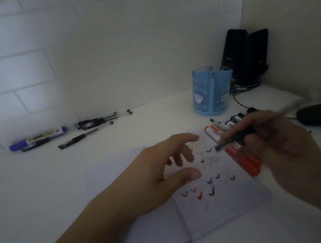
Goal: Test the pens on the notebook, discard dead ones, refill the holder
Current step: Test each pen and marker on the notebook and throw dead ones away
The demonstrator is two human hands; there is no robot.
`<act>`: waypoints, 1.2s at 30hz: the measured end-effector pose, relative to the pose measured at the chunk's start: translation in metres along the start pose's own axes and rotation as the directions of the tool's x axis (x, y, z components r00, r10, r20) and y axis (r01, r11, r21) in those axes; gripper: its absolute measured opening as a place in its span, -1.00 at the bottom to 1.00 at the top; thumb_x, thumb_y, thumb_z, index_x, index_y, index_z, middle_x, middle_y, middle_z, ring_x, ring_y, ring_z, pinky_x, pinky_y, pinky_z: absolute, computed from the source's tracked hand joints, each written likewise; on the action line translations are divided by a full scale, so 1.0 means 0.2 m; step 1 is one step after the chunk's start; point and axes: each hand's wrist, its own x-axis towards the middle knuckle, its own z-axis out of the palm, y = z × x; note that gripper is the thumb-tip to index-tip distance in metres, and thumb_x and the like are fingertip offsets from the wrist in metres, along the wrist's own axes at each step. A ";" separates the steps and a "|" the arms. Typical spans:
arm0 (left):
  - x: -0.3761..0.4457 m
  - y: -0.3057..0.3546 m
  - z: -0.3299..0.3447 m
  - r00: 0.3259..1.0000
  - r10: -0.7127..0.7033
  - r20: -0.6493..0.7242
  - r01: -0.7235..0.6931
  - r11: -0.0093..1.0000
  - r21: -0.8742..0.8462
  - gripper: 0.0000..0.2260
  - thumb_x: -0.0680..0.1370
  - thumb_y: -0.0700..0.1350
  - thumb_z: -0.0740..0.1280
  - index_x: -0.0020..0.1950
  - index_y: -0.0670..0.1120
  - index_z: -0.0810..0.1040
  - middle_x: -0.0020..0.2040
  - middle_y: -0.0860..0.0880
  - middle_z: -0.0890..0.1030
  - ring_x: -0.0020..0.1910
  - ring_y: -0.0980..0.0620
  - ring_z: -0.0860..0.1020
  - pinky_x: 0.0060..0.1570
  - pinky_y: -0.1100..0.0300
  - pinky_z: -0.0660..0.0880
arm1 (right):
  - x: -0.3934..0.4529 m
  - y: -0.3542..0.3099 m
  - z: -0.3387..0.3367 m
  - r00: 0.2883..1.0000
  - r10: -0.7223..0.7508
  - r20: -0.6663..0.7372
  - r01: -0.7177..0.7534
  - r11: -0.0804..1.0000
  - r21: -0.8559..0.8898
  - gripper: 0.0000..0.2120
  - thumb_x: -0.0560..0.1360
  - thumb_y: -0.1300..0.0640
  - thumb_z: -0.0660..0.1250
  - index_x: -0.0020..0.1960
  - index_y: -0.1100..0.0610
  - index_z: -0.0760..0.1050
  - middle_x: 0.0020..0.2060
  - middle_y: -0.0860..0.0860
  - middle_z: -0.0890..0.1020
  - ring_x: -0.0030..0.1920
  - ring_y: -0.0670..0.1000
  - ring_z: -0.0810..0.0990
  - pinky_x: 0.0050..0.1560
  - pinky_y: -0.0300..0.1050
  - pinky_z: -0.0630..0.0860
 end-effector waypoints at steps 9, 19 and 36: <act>0.01 -0.08 0.02 0.998 0.023 -0.056 -0.014 0.986 0.164 -0.69 0.54 0.21 0.20 0.26 0.21 0.44 0.04 0.28 0.54 0.07 0.21 0.50 0.09 0.17 0.48 | 0.09 0.18 -0.21 0.987 0.002 -0.162 -0.145 0.459 -0.876 -0.78 0.44 -0.01 0.33 0.07 -0.04 0.45 -0.30 -0.11 0.53 -0.25 -0.03 0.50 -0.25 -0.10 0.47; 0.02 -0.27 -0.17 0.913 0.018 -0.407 0.133 0.931 0.341 -0.73 0.53 0.14 0.24 0.10 0.06 0.59 0.00 0.14 0.60 0.04 0.10 0.52 0.14 0.13 0.41 | 0.10 0.24 -0.22 0.990 0.092 -0.109 -0.138 0.442 -0.886 -0.93 0.41 -0.09 0.31 -0.15 -0.15 0.43 -0.28 -0.08 0.56 -0.25 -0.03 0.50 -0.22 -0.12 0.45; -0.12 -0.61 -0.36 0.347 -0.694 -0.631 0.937 0.285 0.201 -0.79 0.58 0.07 0.25 0.17 0.11 0.57 0.22 -0.08 0.51 0.26 -0.18 0.34 0.23 -0.12 0.24 | 0.07 0.14 -0.15 0.992 0.027 -0.127 -0.125 0.436 -0.891 -0.87 0.40 0.06 0.42 -0.07 0.01 0.56 -0.31 -0.08 0.47 -0.23 -0.04 0.41 -0.15 -0.15 0.29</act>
